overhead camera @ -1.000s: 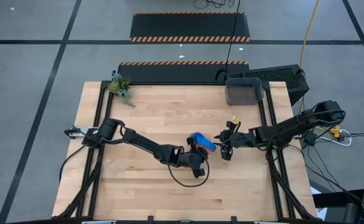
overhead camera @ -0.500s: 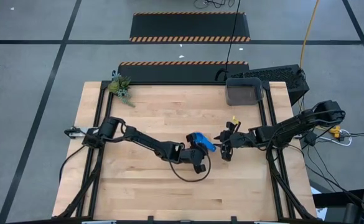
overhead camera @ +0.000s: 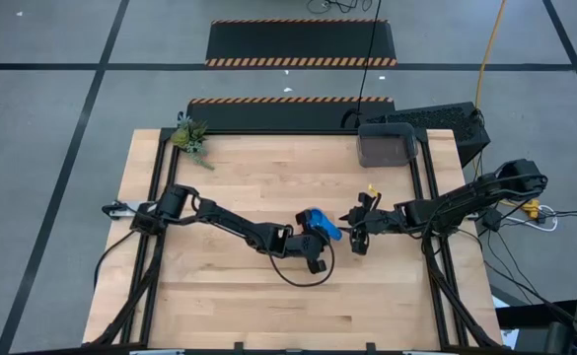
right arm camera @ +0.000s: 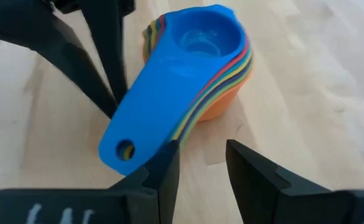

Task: Nest measuring cups in basket
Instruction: Stack the blue measuring cup on top of the light red measuring cup

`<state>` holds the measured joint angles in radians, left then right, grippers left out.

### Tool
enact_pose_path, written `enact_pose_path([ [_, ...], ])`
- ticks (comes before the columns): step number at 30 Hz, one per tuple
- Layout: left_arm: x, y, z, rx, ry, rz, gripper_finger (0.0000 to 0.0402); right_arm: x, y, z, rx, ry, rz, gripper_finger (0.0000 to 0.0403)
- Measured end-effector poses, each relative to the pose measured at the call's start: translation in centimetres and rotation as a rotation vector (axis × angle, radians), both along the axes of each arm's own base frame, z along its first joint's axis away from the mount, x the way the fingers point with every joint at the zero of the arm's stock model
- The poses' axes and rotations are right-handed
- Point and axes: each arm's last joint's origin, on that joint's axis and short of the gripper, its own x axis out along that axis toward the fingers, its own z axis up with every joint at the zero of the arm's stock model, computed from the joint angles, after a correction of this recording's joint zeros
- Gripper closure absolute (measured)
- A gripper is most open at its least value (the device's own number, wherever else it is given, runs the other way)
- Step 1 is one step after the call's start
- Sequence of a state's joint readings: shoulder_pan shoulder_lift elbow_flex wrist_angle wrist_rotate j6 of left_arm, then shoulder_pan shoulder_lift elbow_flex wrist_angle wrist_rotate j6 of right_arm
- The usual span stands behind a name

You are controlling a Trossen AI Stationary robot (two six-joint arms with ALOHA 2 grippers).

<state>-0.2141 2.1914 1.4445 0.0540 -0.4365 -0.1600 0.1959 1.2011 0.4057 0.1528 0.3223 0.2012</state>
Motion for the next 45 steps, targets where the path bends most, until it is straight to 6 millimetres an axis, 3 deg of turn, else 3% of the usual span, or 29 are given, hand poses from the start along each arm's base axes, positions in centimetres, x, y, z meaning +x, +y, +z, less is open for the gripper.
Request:
enact_pose_path([
  [7, -0.1, -0.7, 0.0, -0.021, 0.005, -0.038, 0.0378, -0.1, -0.1, 0.6, -0.047, -0.029, -0.016, 0.0277],
  [12, -0.1, -1.0, 0.0, -0.060, 0.012, -0.089, 0.0378, 0.0, 0.3, 2.6, -0.004, -0.109, -0.016, 0.0277],
  [18, -0.4, -0.8, -0.2, -0.057, 0.053, -0.089, 0.0378, 0.8, 2.8, 4.9, 0.061, -0.088, 0.069, 0.0277],
  [23, -1.2, -1.0, 1.6, -0.099, 0.102, -0.151, 0.0378, 1.4, 5.8, 5.7, 0.119, -0.107, 0.216, 0.0278],
  [27, -2.2, -1.2, 3.0, -0.106, 0.135, -0.168, 0.0378, 1.7, 6.8, 5.3, 0.108, -0.085, 0.227, 0.0292],
  [33, -3.4, -0.7, 4.3, -0.080, 0.092, -0.130, 0.0378, 3.0, 7.1, 2.3, 0.045, 0.032, 0.123, 0.0330],
  [39, -5.6, -0.1, 3.7, -0.075, 0.089, -0.090, 0.0378, 4.7, 7.8, 1.1, -0.028, 0.125, 0.096, 0.0356],
  [45, -6.5, 0.4, 3.1, -0.092, 0.030, -0.082, 0.0378, 5.1, 7.1, 1.0, -0.133, 0.245, 0.016, 0.0372],
])
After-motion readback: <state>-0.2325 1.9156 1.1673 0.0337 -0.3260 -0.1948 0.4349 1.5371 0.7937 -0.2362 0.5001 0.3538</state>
